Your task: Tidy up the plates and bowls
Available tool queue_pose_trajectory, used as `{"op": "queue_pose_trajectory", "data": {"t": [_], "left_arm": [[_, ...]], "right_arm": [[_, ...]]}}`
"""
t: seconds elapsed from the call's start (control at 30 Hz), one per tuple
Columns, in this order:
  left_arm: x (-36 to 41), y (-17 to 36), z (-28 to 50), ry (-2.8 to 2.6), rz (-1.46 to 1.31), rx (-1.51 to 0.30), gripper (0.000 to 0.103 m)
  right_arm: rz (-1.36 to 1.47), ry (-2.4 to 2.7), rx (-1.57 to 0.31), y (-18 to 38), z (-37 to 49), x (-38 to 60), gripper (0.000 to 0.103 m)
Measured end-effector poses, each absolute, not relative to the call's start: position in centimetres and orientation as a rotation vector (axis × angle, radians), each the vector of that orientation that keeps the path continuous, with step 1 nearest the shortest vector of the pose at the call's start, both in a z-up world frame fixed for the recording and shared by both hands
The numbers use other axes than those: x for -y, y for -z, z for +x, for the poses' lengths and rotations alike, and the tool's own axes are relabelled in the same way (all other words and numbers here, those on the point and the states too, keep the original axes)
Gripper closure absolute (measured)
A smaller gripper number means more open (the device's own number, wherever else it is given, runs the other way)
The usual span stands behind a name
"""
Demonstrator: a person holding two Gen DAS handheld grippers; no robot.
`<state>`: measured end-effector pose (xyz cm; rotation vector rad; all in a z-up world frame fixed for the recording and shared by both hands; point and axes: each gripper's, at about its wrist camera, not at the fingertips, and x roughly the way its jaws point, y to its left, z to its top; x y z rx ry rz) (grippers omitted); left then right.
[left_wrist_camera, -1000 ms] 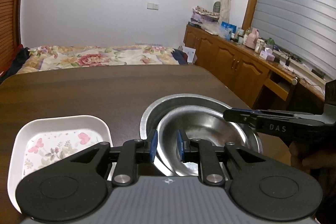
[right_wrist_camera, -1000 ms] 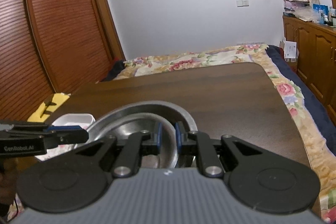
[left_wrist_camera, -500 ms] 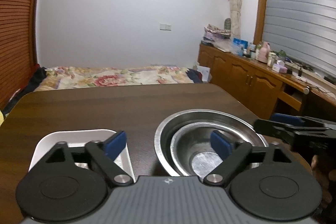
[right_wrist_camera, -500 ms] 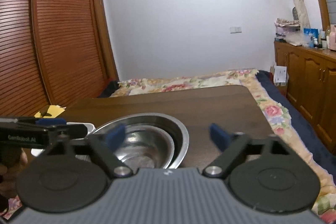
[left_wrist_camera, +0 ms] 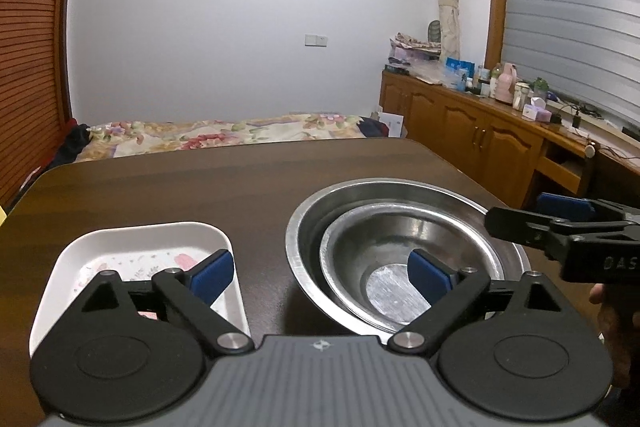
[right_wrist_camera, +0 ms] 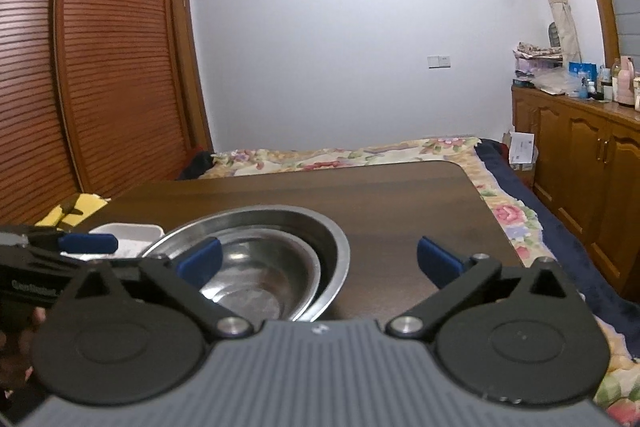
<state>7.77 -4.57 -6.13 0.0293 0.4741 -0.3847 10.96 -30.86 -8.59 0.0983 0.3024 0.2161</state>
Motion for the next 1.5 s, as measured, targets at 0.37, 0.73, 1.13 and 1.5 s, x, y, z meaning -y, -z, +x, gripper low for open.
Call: {"op": "queue_pose_trajectory", "data": {"t": [0.37, 0.73, 1.13, 1.5], "left_arm": [[3.9, 6.3, 7.9, 0.421, -0.01, -0.492, 0.018], [4.2, 6.5, 7.9, 0.434, -0.033, -0.524, 0.05], [4.0, 6.9, 8.3, 0.429, -0.044, -0.549, 0.062], [4.1, 6.9, 8.6, 0.429, -0.047, -0.563, 0.067]], "right_arm": [[0.121, -0.237, -0.345, 9.0, 11.2, 30.7, 0.002], [0.173, -0.263, -0.408, 9.9, 11.9, 30.8, 0.044], [0.176, -0.27, -0.428, 9.9, 12.3, 30.3, 0.061], [0.178, -0.276, -0.448, 10.2, 12.6, 29.9, 0.071]]}}
